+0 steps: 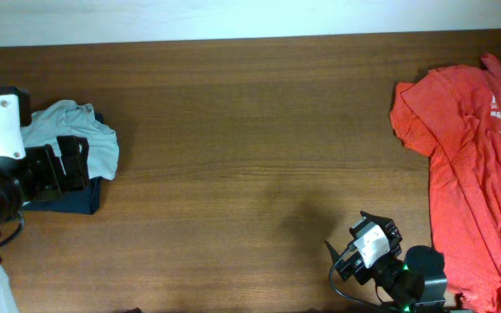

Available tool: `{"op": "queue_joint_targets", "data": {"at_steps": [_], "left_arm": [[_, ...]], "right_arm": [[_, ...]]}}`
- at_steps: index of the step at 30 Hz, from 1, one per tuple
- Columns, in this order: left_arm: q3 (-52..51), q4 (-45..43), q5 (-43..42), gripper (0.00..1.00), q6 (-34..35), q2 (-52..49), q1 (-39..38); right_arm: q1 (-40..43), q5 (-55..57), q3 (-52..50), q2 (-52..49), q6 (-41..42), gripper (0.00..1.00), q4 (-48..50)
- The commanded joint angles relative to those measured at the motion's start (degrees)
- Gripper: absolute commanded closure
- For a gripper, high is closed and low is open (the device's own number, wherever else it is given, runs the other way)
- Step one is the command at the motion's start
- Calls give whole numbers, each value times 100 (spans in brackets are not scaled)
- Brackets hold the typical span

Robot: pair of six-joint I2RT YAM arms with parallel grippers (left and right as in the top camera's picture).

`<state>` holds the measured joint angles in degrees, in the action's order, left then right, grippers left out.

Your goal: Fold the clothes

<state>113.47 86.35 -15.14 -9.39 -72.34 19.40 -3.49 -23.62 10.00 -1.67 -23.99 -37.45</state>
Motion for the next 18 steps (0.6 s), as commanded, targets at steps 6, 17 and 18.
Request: {"op": "queue_joint_targets", "data": {"at_steps": [6,17,18], "left_arm": [[-2,-11,-26,1,-35,2,-24],[-2,-7,-22,1,-35,2,-66],[-2,-9,-9,1,-37,4,-66]], "right_arm": [[-26,26,-9,17,44,2,-28],[-26,26,-9,17,44,1,-28],[-26,26,-9,17,46,1,-28]]}}
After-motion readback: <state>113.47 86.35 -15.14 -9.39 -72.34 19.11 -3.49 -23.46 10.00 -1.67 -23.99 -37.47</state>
